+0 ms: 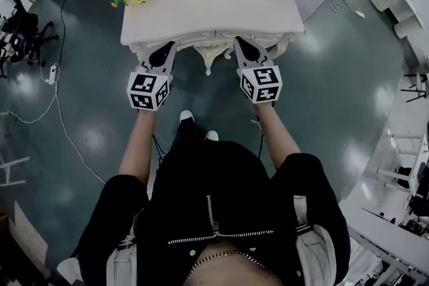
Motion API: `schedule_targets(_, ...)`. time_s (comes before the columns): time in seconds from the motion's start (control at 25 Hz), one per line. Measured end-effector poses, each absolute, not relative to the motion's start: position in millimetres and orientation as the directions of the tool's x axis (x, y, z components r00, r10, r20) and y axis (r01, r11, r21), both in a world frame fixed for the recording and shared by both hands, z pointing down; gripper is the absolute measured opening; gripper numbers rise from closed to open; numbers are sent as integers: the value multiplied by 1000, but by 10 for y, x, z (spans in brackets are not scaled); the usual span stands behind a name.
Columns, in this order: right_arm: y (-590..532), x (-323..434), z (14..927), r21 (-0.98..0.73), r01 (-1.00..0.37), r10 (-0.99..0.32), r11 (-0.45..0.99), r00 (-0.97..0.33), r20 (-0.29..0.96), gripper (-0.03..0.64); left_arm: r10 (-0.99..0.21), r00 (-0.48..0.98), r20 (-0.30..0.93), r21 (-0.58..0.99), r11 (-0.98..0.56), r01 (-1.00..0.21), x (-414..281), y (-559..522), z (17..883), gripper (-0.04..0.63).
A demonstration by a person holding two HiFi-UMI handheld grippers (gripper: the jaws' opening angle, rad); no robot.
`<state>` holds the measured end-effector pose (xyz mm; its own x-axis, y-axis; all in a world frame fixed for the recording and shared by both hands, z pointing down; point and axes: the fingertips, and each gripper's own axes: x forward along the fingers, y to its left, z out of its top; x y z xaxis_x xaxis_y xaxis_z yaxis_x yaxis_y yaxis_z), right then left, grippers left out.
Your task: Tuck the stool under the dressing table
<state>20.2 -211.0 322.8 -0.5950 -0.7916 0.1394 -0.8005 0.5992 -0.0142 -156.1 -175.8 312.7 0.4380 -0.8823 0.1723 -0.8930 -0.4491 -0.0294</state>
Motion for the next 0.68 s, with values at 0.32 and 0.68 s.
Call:
schedule_targets(0.32,-2016,238,3266,-28,-808,-798,589,-587,139,2,-877,448,176,-21,-458,-889,-1486,-1702,3171,23)
schedule_targets(0.68,-1945,217,3318,-36,-812,-801,583,-582,143,2,-875,447,184,-15,-457,-889,-1536,-1669,3213,23)
